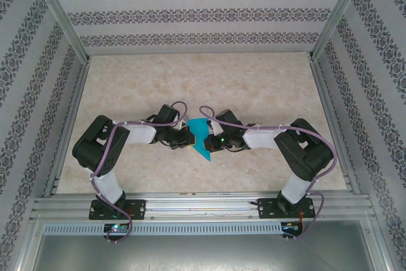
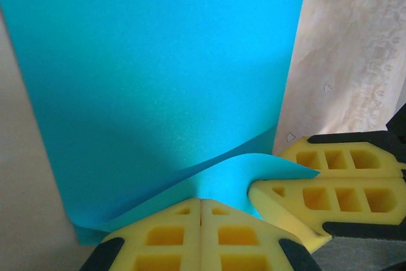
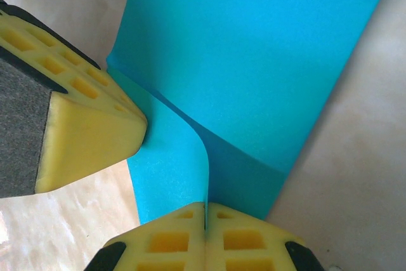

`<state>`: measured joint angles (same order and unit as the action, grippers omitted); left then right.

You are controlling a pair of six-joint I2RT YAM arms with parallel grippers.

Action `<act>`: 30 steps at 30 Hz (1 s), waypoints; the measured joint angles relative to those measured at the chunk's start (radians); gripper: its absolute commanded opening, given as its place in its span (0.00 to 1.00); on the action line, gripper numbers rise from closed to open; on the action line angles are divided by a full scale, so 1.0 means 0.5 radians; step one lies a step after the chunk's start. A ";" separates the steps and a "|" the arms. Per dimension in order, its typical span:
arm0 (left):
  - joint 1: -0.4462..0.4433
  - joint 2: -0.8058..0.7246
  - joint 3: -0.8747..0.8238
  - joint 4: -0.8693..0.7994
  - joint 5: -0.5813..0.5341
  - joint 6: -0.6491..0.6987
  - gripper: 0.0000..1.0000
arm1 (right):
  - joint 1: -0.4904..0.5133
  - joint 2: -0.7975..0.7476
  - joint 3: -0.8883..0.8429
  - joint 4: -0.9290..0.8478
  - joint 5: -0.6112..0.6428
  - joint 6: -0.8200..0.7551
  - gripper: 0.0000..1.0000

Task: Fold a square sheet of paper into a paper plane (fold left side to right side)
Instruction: Third fold the triangle at the center of the table.

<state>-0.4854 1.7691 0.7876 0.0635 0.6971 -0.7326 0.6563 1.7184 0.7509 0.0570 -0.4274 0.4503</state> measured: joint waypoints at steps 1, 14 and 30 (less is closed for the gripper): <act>0.000 0.000 0.000 -0.002 -0.003 0.003 0.03 | 0.000 0.000 0.000 0.000 0.000 0.000 0.00; 0.000 0.002 0.005 -0.053 -0.037 0.028 0.02 | -0.001 0.006 0.043 -0.063 -0.002 0.003 0.09; 0.000 0.002 0.008 -0.062 -0.037 0.029 0.01 | -0.184 -0.356 -0.054 -0.259 -0.092 0.122 0.27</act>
<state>-0.4854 1.7702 0.7918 0.0326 0.6788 -0.7181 0.5644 1.5402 0.7238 -0.0723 -0.4732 0.5114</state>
